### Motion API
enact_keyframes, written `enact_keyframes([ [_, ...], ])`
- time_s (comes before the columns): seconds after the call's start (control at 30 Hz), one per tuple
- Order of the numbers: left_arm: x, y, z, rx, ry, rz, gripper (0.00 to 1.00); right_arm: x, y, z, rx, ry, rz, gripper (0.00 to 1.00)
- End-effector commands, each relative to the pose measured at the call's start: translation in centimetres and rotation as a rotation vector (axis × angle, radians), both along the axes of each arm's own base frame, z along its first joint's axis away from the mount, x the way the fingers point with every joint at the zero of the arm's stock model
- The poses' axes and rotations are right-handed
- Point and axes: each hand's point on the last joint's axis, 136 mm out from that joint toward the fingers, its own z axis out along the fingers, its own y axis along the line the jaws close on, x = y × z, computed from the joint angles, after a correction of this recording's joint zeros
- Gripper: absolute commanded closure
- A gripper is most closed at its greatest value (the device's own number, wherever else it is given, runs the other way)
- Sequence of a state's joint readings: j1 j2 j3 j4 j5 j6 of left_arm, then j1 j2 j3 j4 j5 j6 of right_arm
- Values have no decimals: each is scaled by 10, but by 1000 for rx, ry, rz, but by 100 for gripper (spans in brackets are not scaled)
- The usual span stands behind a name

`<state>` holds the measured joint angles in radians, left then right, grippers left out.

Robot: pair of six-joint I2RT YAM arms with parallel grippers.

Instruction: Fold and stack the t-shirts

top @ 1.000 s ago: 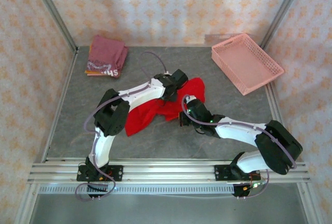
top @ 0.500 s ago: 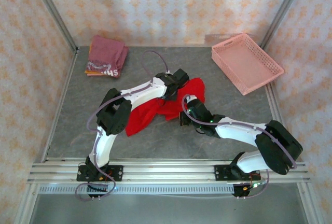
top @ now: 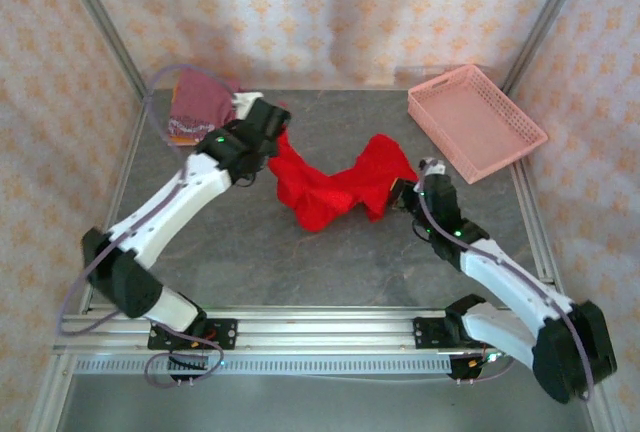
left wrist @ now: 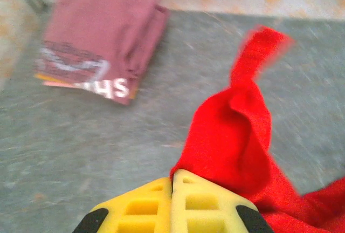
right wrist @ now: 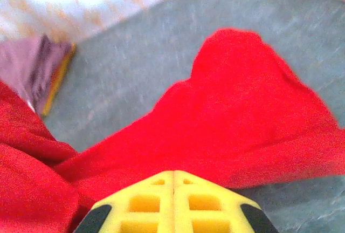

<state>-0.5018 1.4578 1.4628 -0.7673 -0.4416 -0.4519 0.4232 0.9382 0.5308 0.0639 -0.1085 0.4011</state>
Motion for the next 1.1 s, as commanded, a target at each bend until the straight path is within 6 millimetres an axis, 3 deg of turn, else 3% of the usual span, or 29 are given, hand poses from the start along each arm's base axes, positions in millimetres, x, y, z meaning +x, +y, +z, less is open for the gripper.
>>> enact_keyframes([
  [0.0, -15, 43, 7, 12, -50, 126, 100, -9, -26, 29, 51, -78, -103, 100],
  [0.17, -34, 85, 28, -35, -102, 231, 100, -20, -42, 92, 68, -236, -137, 100],
  [0.23, -33, 84, 31, -62, -113, 218, 100, -17, -37, 98, 31, -222, -107, 100],
  [0.3, -29, 80, 27, -78, -96, 201, 100, -9, -25, 83, -22, -114, -49, 100],
  [0.37, -27, 77, 16, -86, -67, 204, 100, -2, -1, 61, -26, -17, 66, 84],
  [0.47, -30, 80, -2, -93, -44, 243, 100, 2, 35, 35, 21, 59, 197, 53],
  [0.53, -33, 83, -11, -91, -35, 260, 100, 0, 59, 19, -28, 99, 270, 43],
  [0.8, -40, 102, -29, -62, 8, 326, 100, -13, 160, -56, -240, 207, 487, 42],
  [0.93, -41, 109, -37, -71, 18, 348, 100, -28, 212, -84, -229, 242, 569, 48],
  [1.07, -41, 114, -46, -87, 43, 363, 100, -41, 250, -109, -162, 298, 622, 52],
])
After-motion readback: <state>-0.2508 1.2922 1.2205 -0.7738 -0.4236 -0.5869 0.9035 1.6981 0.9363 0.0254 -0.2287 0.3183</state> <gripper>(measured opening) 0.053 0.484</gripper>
